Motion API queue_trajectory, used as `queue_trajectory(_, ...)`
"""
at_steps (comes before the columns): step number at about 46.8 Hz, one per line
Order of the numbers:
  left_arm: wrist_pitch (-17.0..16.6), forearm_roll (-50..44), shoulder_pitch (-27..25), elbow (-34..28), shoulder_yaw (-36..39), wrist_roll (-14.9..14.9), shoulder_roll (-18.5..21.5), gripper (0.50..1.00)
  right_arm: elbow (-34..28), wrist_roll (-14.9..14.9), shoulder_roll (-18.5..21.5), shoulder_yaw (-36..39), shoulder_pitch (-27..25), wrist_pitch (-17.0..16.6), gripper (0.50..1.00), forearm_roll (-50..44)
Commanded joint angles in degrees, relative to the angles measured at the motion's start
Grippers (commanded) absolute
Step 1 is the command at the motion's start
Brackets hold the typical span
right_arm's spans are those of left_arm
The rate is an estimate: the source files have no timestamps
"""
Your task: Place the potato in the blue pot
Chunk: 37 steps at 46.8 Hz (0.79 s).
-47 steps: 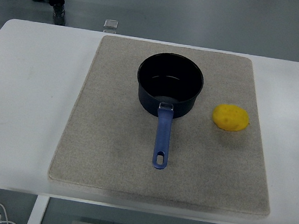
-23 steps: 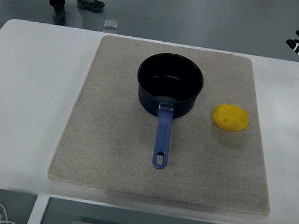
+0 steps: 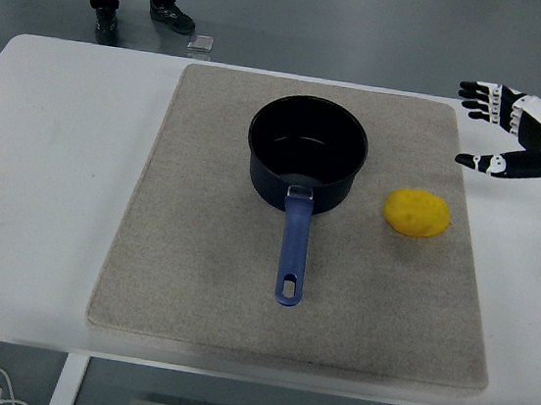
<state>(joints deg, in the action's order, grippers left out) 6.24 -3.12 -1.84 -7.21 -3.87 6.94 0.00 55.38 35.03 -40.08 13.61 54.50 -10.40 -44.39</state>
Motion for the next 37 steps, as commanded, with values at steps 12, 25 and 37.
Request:
queue_trajectory(12,0.0,0.0,0.0,0.0,0.0,0.0,0.0,1.0,0.3,0.0,3.3,-4.3,-2.6,11.0,0.921,-13.2)
queue_trajectory(25,0.0,0.0,0.0,0.0,0.0,0.0,0.0,1.0,0.3,0.0,3.5,-6.8,-2.7,11.5,0.921,-13.2)
queue_trajectory(37,0.0,0.0,0.0,0.0,0.0,0.0,0.0,1.0,0.1,0.0,4.0,-7.6,-2.7,11.5,0.917,-13.1)
